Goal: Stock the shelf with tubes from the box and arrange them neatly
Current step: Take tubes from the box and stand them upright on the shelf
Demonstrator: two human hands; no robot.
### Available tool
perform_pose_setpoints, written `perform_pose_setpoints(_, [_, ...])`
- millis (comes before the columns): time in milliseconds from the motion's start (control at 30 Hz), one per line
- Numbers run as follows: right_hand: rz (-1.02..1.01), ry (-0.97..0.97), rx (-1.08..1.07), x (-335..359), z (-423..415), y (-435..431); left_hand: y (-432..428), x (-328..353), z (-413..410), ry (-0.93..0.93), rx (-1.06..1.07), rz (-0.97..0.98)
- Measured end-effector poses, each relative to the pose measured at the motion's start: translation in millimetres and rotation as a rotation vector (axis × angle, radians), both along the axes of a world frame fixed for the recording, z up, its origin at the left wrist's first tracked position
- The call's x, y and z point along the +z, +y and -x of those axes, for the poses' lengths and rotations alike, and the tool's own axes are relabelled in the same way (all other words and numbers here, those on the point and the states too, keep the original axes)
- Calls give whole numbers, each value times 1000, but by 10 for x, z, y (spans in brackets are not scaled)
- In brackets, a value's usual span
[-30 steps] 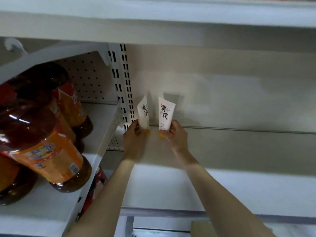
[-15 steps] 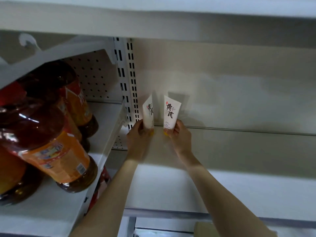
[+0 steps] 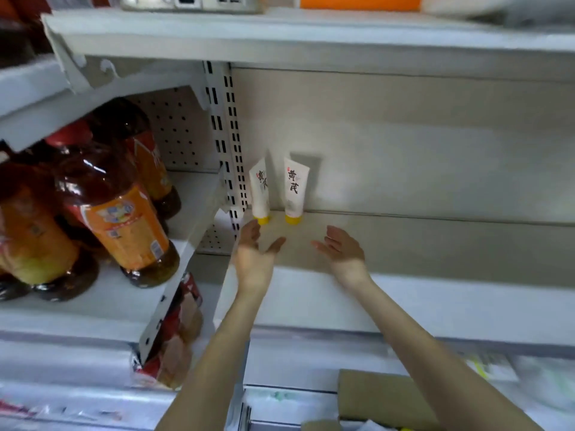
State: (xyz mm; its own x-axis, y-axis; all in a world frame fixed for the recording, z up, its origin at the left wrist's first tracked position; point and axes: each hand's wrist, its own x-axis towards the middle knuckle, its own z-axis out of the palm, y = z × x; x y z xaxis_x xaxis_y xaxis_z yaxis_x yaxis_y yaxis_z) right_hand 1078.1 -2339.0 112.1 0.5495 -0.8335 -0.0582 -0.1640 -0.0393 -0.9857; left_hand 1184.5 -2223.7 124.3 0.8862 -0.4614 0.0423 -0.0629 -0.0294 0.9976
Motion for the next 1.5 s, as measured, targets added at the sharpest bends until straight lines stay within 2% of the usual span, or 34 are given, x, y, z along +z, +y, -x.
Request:
perform_pose_setpoints(133, [132, 54, 121, 134, 715, 212, 150, 126, 626, -43, -67, 6])
perform_pose_setpoints(400, [98, -49, 128, -9, 2186, 691, 547, -43, 1932, -11, -174, 89])
perform_pose_setpoints(567, [19, 25, 78, -598, 2964, 874, 887, -787, 2571, 22, -237, -68])
perform_pose_setpoints(733, [-129, 271, 73, -1613, 3485, 941, 1159, -1647, 2836, 110, -266, -336])
perform_pose_setpoints(833, [-220, 404, 105, -2191, 3657, 1057, 1303, -2149, 2883, 144, -271, -479])
perform_pose_setpoints(933, [-281, 491, 134, -2743, 3720, 1158, 1436, -2558, 2878, 86, -303, -620])
perform_pose_setpoints(1033, [-317, 562, 190, -3189, 3707, 1219, 1512, -2912, 2837, 27, -314, -664])
perform_pose_setpoints(1233, [-263, 699, 374, -3720, 3626, 1176, 1471, -3408, 2886, -47, -398, -696])
perform_pose_setpoints(1500, [-60, 833, 566, -4055, 3569, 1178, 1442, -3775, 3023, -77, -504, -673])
